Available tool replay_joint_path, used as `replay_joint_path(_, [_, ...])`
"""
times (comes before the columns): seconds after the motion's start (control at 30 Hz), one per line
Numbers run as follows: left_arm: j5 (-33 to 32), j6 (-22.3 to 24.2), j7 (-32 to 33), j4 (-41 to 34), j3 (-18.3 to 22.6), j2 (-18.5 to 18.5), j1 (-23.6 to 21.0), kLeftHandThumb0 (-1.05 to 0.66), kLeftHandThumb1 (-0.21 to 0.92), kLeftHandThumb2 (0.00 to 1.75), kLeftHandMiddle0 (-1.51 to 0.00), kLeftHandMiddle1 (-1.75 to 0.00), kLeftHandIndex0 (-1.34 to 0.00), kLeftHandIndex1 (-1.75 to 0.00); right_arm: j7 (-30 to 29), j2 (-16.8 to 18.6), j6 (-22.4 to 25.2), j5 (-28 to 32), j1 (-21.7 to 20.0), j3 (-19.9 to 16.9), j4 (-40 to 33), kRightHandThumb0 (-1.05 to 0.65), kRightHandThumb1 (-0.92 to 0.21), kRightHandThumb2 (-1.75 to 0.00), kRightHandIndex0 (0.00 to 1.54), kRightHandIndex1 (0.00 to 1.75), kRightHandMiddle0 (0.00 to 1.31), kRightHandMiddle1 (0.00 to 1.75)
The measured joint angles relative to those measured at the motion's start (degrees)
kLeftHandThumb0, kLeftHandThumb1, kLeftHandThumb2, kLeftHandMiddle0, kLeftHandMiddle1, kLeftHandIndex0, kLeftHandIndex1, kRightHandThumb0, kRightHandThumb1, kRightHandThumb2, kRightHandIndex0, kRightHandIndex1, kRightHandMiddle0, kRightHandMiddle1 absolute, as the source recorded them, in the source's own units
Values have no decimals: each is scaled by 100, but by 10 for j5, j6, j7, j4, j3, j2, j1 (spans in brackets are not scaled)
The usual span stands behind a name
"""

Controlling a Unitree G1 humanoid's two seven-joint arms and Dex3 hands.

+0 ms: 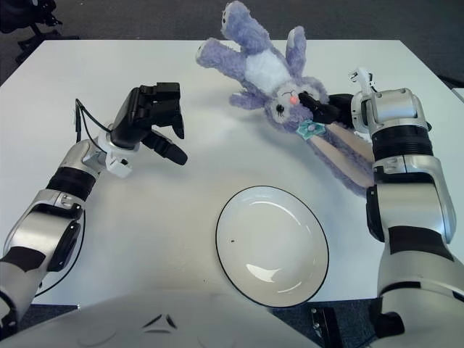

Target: Put the doll into the plate.

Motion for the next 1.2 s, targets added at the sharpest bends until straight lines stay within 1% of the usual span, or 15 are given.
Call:
replay_joint_path(0.2, [-43,24,-50,28,-29,-27,-13,-28,92,28,-89,-175,-70,-175,-8,5,-14,-6,-2,-1,11,-42,-51,-106,111,175,46,175])
replay_joint_path(0.3, [-75,41,-87,42,-50,-51,-19,-32,92,30,-87,-175,-67,-175,-14,8,-17,-7,-2,-2,11,-42,-51,-106,111,175,46,175])
replay_joint_path(0.37, [-101,53,-116,44,-63,-63,-20,-35,92,29,-86,-175,-66,-170,-15,9,-18,-7,-2,-3,11,-42,-51,-106,111,175,46,175])
replay_joint_path(0.43, [-138,67,-154,42,-76,-75,-20,-36,92,28,-86,-175,-68,-160,-18,11,-20,-7,-2,-4,11,-42,-51,-105,112,175,46,175])
replay_joint_path(0.47, [-152,74,-171,40,-80,-78,-20,-36,92,28,-86,-175,-68,-159,-18,12,-20,-7,-2,-4,11,-42,-51,-105,112,175,46,175])
replay_joint_path(0.6, [-205,111,-232,2,-86,-79,-8,-35,92,26,-86,-175,-68,-170,-19,13,-26,-8,-2,-4,11,-41,-52,-105,112,175,46,175])
replay_joint_path(0.63, [-213,120,-242,-9,-86,-78,-4,-35,92,26,-87,-175,-69,-171,-19,13,-27,-9,-2,-4,12,-36,-59,-85,113,175,60,175])
replay_joint_path(0.67, [-218,128,-249,-19,-86,-78,-1,-35,92,25,-87,-175,-69,-172,-20,13,-28,-10,-2,-4,12,-35,-64,-74,113,175,66,175])
replay_joint_path(0.7, [-221,137,-258,-30,-86,-78,3,-35,92,25,-87,-175,-70,-173,-20,13,-29,-12,-2,-4,13,-32,-73,-56,114,175,73,175])
replay_joint_path(0.73, [-223,144,-267,-39,-86,-78,6,-34,92,25,-87,-175,-70,-174,-21,13,-30,-14,-3,-5,14,-30,-78,-44,114,175,78,175])
replay_joint_path(0.83, [-210,170,-274,-69,-91,-88,20,-33,92,25,-87,-175,-71,-174,-23,13,-32,-18,-3,-5,17,-29,-86,-26,114,175,84,175])
replay_joint_path(0.93, [-188,193,-275,-87,-99,-102,37,-33,92,25,-88,-175,-71,-175,-26,13,-35,-21,-3,-5,19,-28,-89,-20,114,175,86,175])
replay_joint_path(1.03, [-174,209,-280,-98,-109,-110,51,-32,92,25,-88,-175,-71,-175,-29,14,-39,-22,-3,-5,19,-29,-90,-17,115,175,87,175])
replay_joint_path(1.1, [-174,223,-298,-106,-117,-111,54,-32,92,26,-88,-175,-70,-175,-32,16,-42,-23,-3,-5,19,-29,-90,-16,115,175,87,175])
replay_joint_path(1.2, [-173,244,-328,-120,-123,-104,54,-31,92,27,-88,-175,-70,-175,-35,20,-45,-24,-4,-5,19,-29,-90,-15,115,175,87,175])
